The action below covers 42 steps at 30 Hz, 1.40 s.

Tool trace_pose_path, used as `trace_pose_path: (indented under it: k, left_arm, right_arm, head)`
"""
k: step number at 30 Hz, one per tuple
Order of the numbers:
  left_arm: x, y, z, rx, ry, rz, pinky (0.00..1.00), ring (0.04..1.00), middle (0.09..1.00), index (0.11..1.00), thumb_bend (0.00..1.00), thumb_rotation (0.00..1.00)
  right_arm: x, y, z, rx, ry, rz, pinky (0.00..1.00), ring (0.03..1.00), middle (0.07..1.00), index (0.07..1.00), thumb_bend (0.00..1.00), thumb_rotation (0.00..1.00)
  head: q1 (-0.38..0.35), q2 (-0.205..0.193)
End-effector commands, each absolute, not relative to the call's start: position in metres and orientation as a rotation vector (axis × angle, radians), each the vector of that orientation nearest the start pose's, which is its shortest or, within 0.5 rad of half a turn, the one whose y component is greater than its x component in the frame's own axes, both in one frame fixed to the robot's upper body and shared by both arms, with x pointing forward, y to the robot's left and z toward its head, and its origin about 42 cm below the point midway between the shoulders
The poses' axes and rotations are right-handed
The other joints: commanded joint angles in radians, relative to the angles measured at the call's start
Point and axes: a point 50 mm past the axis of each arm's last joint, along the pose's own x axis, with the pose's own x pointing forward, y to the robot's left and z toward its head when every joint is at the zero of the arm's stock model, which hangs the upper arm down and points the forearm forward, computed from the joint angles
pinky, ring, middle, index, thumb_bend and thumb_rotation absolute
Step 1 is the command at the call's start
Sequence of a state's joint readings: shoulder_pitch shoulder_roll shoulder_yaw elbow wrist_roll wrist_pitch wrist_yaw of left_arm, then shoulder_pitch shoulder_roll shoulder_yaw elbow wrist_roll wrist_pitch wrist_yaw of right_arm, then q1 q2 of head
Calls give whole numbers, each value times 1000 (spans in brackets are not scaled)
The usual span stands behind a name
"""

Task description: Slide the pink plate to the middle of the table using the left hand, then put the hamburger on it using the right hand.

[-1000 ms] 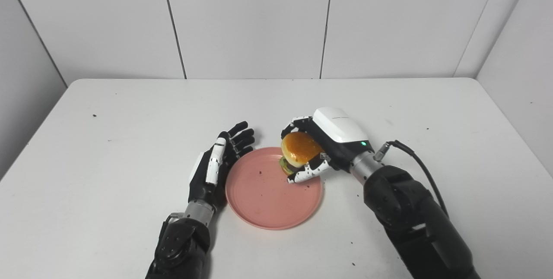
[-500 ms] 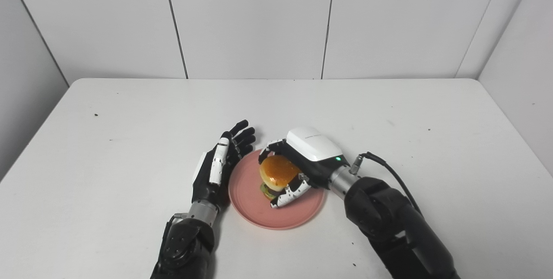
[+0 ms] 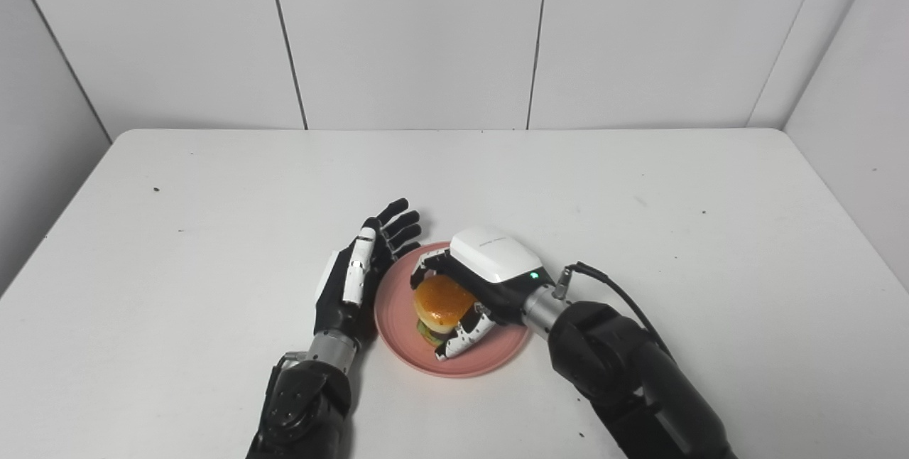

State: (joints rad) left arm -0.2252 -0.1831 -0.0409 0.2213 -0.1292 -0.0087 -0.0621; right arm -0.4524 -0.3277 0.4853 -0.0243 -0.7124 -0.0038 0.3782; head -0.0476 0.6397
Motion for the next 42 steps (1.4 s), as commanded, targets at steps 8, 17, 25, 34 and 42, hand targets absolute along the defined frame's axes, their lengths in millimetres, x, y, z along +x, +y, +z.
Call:
trace_pose_path:
  k: [8,17,25,34,42]
  left_arm:
    - [346,110,104,-287,43,-210,859,861,834,804,308,1000]
    - [346,109,105,-303,46,-208,882,874,844,807,307,1000]
    - [344,108,107,-324,30,-206,860,871,854,809,284,1000]
    - [345,110,106,-290,38,-200,854,866,844,816,311,1000]
    - [344,108,106,-304,26,-169,864,859,832,803,301,1000]
  right_arm:
    - [376,-145,211,-1235,-425,678,568,658,692,692,568,230]
    - [374,-147,215,-1220,-411,684,586,678,719,736,628,372]
    - [370,-156,220,-1167,-398,682,709,802,840,873,743,685]
    - [362,-175,223,-1094,-459,587,805,879,936,930,798,858]
    - [354,-186,212,-844,-479,420,805,954,1000,1000,724,813]
  head:
    - [-6,3]
    - [-9,5]
    - [-9,7]
    - [-11,11]
    - [-13,15]
